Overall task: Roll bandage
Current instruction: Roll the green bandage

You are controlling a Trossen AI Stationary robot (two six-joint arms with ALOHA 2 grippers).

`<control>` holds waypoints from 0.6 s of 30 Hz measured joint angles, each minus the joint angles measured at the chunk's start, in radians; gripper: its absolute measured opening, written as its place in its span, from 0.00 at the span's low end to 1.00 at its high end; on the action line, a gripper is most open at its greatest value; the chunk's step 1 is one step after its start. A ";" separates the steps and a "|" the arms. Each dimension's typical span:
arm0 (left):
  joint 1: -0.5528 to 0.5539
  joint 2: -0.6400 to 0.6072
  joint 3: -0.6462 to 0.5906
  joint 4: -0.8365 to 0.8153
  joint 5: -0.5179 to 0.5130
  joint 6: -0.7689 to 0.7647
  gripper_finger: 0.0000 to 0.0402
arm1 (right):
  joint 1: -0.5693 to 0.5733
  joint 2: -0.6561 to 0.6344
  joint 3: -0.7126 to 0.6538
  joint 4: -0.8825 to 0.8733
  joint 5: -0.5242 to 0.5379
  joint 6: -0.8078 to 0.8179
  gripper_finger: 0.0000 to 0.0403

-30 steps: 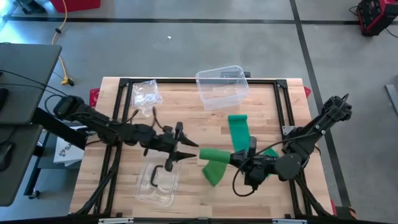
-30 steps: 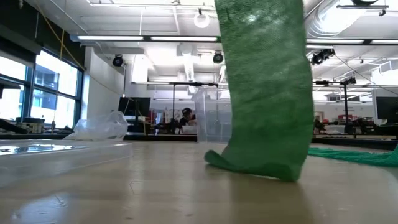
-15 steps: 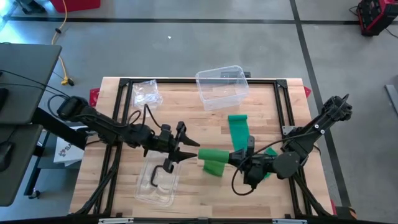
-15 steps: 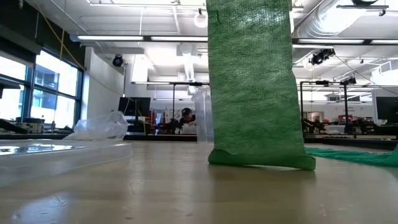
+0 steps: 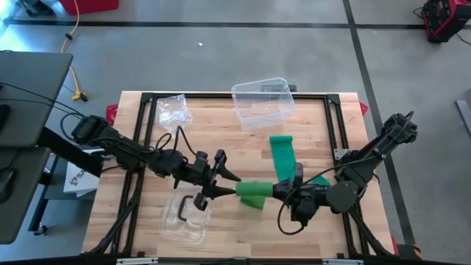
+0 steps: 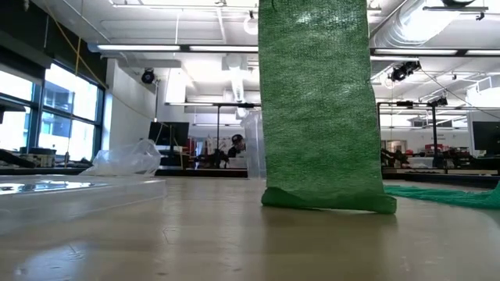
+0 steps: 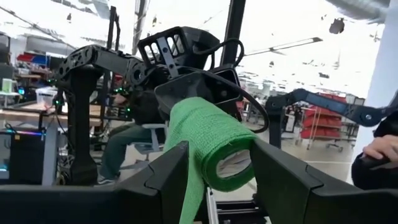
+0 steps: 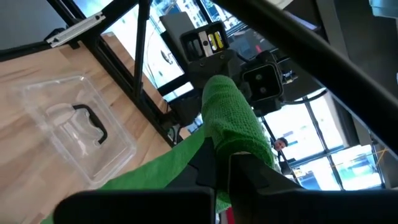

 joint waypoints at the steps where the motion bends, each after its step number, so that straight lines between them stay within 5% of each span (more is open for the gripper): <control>1: 0.000 0.000 0.000 -0.001 0.000 0.008 0.42 | 0.000 0.000 0.000 0.000 -0.002 0.000 0.01; 18: -0.015 0.000 0.001 -0.051 0.004 0.306 0.31 | -0.007 0.002 -0.001 -0.002 -0.012 0.088 0.05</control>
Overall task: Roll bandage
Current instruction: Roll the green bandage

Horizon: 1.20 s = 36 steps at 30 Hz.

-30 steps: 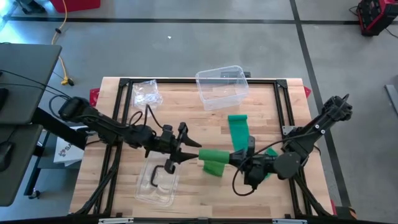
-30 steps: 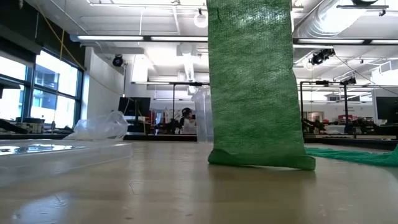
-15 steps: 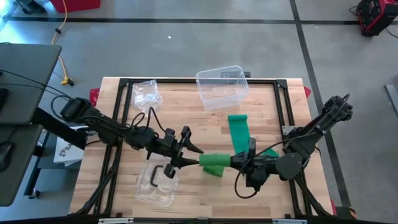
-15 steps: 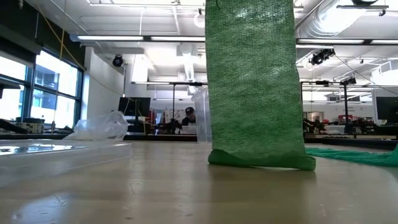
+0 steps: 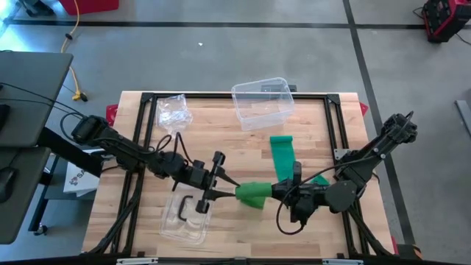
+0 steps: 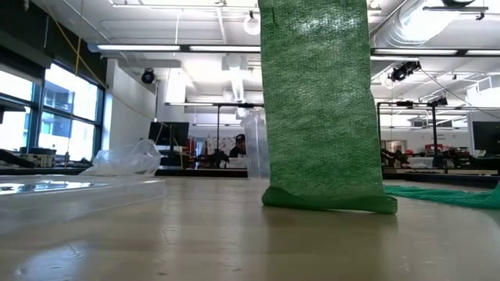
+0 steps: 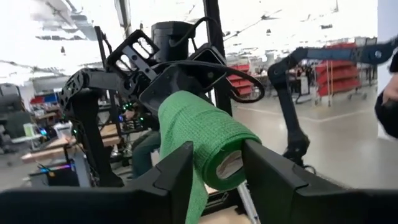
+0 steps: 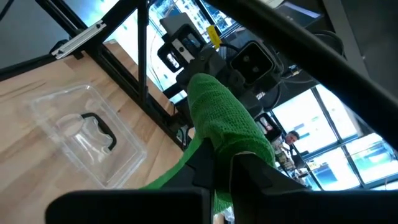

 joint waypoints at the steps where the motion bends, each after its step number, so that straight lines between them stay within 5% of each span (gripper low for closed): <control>1: 0.000 0.000 0.000 0.000 -0.001 0.020 0.29 | 0.000 0.000 0.000 0.000 -0.002 0.003 0.05; 10: -0.015 0.000 0.023 -0.013 -0.010 0.132 0.03 | -0.012 -0.002 0.000 0.009 -0.053 0.070 0.05; 18: -0.077 -0.020 0.041 -0.104 -0.205 0.262 0.01 | -0.012 0.000 0.000 0.000 -0.039 0.150 0.07; 30: -0.134 -0.084 0.042 -0.216 -0.382 0.462 0.00 | -0.016 0.002 0.000 -0.066 -0.096 0.414 0.44; 36: -0.135 -0.105 0.042 -0.300 -0.380 0.511 0.00 | -0.015 0.000 0.000 -0.110 -0.185 0.577 0.49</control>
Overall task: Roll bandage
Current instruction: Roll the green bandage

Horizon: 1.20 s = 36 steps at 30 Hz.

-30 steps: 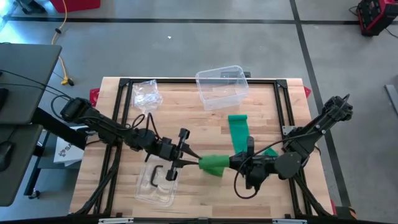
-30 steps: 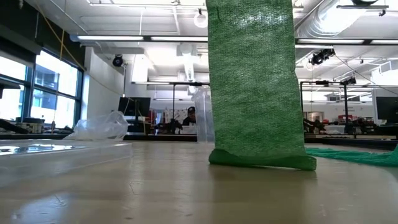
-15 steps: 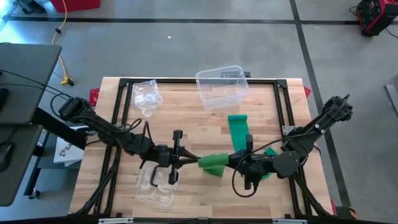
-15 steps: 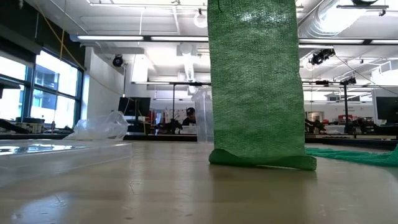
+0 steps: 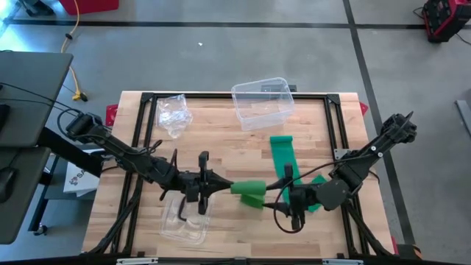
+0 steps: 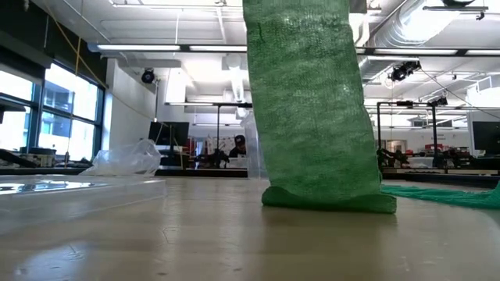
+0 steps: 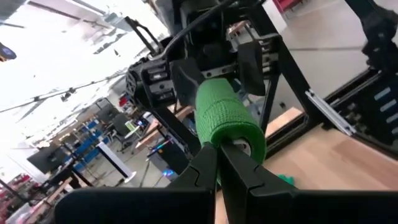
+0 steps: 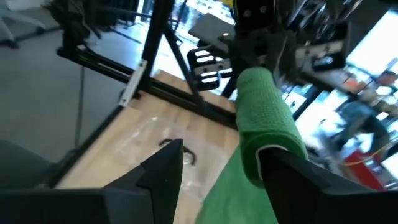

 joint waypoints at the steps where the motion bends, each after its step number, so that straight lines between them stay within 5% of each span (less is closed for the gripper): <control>1: 0.000 -0.001 0.000 -0.002 0.000 0.014 0.00 | 0.000 -0.001 0.000 -0.009 -0.009 0.029 0.49; 13: -0.011 -0.002 0.000 -0.029 -0.001 0.064 0.00 | 0.013 -0.074 0.000 -0.206 -0.055 0.166 0.49; 16: -0.021 -0.002 0.000 -0.031 -0.001 0.071 0.00 | 0.042 -0.089 0.000 -0.214 -0.035 0.087 0.49; 22: -0.027 -0.002 0.000 -0.038 0.022 0.077 0.00 | 0.067 -0.070 0.000 -0.100 0.238 -0.145 0.47; 36: -0.026 -0.003 0.000 -0.015 0.095 0.005 0.00 | 0.052 0.017 0.000 0.035 0.261 -0.410 0.46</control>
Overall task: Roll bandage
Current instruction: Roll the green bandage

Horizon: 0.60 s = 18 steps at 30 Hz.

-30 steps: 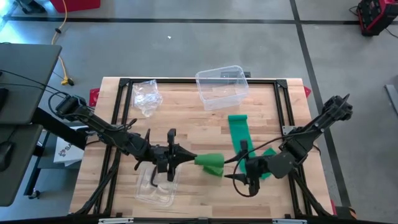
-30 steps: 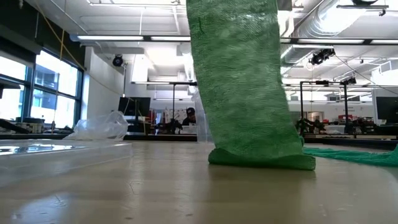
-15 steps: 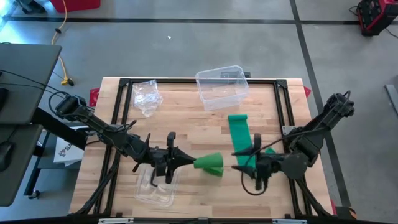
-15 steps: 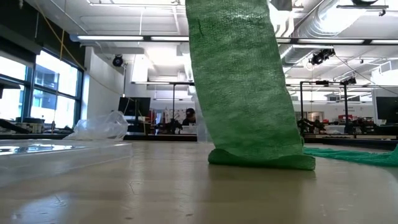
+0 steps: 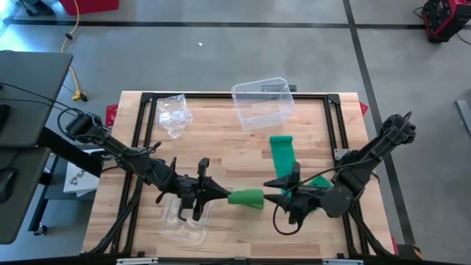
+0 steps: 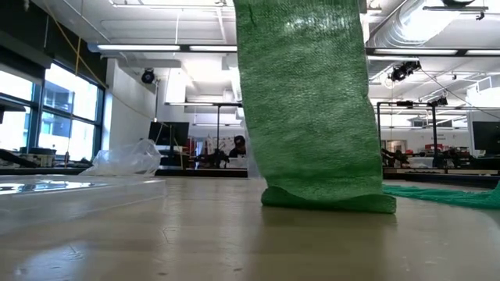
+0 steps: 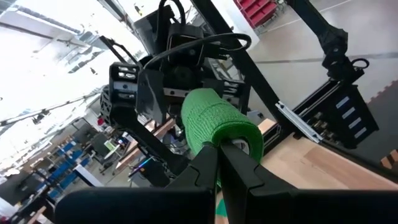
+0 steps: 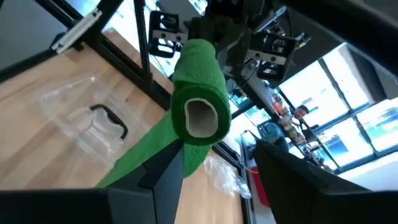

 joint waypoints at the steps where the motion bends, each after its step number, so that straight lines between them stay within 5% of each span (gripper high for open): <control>1: 0.000 0.000 0.000 0.000 0.000 -0.001 0.00 | 0.008 -0.005 0.000 -0.002 0.018 -0.007 0.46; 9: 0.000 0.000 0.000 0.000 0.025 -0.017 0.00 | 0.008 -0.026 0.000 0.018 0.001 -0.017 0.46; 18: -0.001 0.000 -0.001 -0.001 0.032 -0.033 0.00 | -0.050 -0.026 0.000 0.070 -0.174 0.009 0.46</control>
